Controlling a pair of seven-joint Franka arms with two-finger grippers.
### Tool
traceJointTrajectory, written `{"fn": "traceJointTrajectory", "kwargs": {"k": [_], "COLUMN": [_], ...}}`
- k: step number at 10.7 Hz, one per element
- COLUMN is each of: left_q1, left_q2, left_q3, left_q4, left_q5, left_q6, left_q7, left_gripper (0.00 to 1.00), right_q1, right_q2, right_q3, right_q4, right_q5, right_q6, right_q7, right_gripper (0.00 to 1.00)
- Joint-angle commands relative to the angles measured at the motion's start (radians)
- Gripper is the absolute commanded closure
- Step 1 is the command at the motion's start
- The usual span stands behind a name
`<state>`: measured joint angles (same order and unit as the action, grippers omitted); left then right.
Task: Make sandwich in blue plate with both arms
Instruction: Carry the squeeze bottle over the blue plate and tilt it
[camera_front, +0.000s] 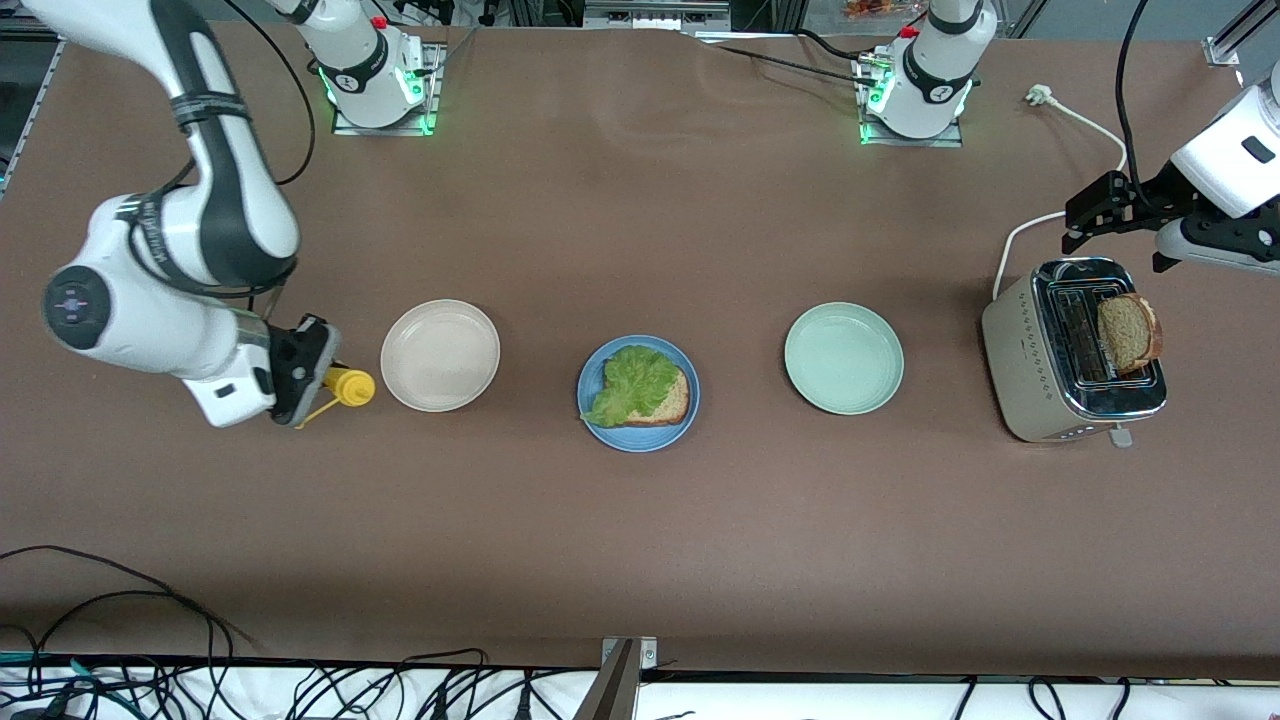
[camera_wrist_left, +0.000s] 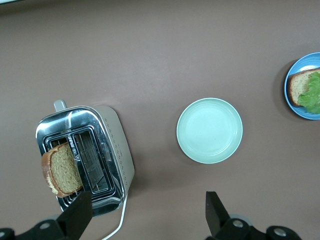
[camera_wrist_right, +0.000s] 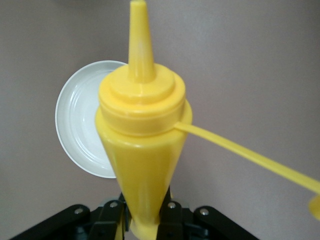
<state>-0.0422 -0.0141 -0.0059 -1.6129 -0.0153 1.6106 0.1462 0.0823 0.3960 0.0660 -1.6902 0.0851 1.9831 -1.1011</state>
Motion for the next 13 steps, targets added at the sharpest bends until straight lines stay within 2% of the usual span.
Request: {"fn": "traceJointTrajectory", "kwargs": {"k": [1,4,6,8,11,13], "left_q1": [-0.001,-0.001,-0.001,-0.001,-0.001,-0.001], "left_q2": [-0.012,-0.012,-0.012,-0.014,-0.012,-0.012], "left_q3": [-0.002,-0.003,-0.003,-0.003,-0.003,-0.003], "left_q4": [-0.012,-0.012,-0.012,-0.012,-0.012,-0.012], "left_q5": [-0.005,-0.005,-0.005,-0.005,-0.005,-0.005], "left_q6": [0.011,0.011,0.011,0.011,0.011,0.009], "left_q7": [0.004,0.004,0.004,0.003,-0.002,-0.002], "left_gripper": [0.0,0.0,0.0,0.0,0.0,0.0], "right_q1": [0.158,0.339,0.433,0.519,0.592,0.614], "right_q2": [0.084,0.102,0.133,0.176,0.245,0.332], "right_q3": [-0.003,-0.006,-0.008,-0.008,-0.009,-0.009], "right_q4": [0.156,0.158,0.158,0.173,0.248,0.361], "right_q5": [-0.236,-0.494,-0.659,-0.818,-0.922,-0.959], "right_q6": [-0.088,-0.153,-0.168,-0.243,-0.331,-0.352], "right_q7": [0.17,0.346,0.392,0.444,0.488,0.483], "right_gripper": [0.76,0.76,0.75,0.75,0.76,0.75]}}
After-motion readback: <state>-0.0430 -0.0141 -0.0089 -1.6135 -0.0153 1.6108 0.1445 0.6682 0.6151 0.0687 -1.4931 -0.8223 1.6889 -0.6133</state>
